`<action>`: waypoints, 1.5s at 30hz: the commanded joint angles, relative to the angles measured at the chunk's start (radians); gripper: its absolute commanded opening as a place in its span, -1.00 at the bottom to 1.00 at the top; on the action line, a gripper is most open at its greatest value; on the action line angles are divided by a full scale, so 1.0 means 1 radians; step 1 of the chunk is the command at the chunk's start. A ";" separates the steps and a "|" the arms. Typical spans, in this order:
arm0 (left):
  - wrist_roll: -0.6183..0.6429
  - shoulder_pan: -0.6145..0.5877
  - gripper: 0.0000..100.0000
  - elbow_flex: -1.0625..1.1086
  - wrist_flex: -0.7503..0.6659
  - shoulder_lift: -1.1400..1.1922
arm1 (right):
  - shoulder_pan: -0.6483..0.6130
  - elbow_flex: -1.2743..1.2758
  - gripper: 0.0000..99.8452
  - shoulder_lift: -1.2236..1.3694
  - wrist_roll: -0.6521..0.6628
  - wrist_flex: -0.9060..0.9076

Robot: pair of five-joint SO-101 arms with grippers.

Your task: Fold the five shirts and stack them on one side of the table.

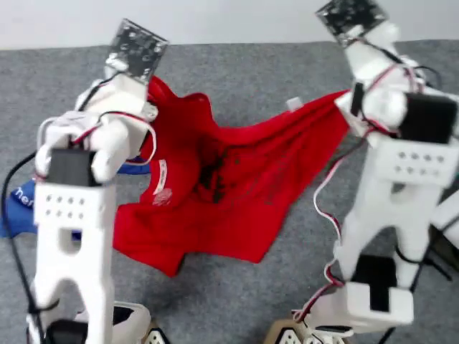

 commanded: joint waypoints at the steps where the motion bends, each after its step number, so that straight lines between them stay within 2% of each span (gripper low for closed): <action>1: 0.017 0.006 -1.00 -0.041 0.009 -0.114 | 0.013 0.025 -0.98 -0.117 -0.014 0.036; 15: 0.011 0.006 -1.00 -0.041 0.000 -0.456 | 0.016 0.121 -0.98 -0.483 -0.009 0.033; 21: 0.011 0.006 -1.00 -0.038 -0.077 -0.612 | 0.016 0.121 -0.98 -0.665 -0.008 0.033; 25: 0.006 0.003 -1.00 -0.038 -0.101 -0.687 | 0.053 0.121 -0.98 -0.779 0.055 0.031; 32: -0.166 -0.003 -0.99 -0.041 -0.101 -0.787 | 0.206 0.121 -0.98 -0.914 0.083 0.031; 40: -0.273 -0.005 -0.99 -0.076 -0.155 -0.865 | 0.295 0.121 -0.98 -1.035 0.081 0.031; 45: -0.301 -0.006 -0.99 -0.128 -0.229 -0.879 | 0.305 0.121 -0.98 -1.115 0.083 0.031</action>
